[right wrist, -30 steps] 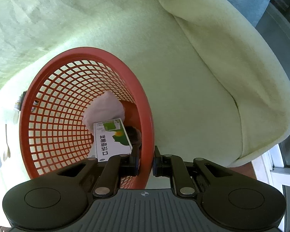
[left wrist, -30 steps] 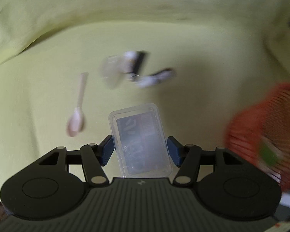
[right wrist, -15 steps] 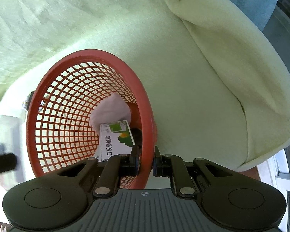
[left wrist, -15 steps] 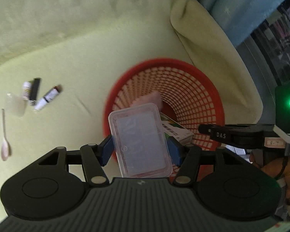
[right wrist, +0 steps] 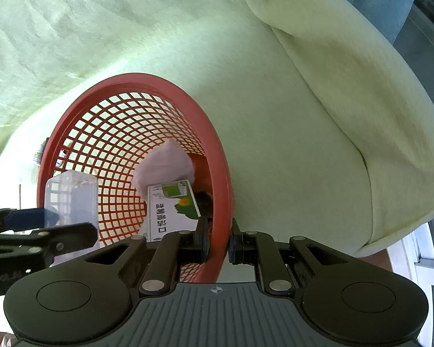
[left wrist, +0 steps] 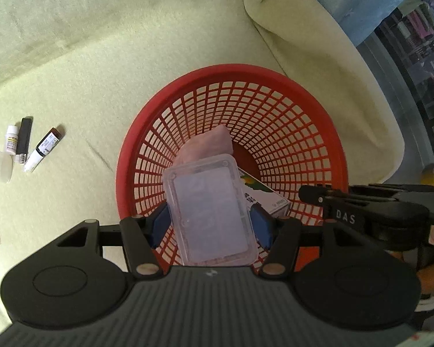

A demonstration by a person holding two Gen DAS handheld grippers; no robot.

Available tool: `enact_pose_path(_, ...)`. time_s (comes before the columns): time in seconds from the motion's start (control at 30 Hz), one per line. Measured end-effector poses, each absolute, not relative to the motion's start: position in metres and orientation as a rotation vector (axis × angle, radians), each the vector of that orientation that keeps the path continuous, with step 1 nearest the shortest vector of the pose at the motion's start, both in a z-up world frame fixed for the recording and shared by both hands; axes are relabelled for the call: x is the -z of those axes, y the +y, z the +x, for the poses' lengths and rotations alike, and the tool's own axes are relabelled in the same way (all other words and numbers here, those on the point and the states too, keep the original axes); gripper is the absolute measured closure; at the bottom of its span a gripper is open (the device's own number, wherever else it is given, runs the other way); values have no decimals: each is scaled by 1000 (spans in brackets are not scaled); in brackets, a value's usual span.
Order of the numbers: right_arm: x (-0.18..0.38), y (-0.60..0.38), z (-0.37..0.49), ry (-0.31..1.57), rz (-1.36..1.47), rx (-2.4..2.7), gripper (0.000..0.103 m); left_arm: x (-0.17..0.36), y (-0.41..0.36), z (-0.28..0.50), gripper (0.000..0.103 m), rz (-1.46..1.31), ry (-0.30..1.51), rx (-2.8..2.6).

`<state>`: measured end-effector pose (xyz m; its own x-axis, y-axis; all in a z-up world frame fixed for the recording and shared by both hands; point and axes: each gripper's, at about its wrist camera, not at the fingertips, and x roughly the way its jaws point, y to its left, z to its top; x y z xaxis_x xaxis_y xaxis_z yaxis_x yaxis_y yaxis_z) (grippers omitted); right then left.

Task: Organize objects
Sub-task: 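Release the clear plastic case into the basket with the left tool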

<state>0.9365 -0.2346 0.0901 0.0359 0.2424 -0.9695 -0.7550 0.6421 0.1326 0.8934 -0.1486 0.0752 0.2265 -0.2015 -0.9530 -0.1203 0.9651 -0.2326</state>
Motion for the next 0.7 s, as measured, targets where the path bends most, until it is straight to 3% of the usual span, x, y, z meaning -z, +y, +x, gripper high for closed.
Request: enact_pose_path(0.7,-88,-234,939,1331,-480,-804,93,-59,-151,900,45,-247,1380,73)
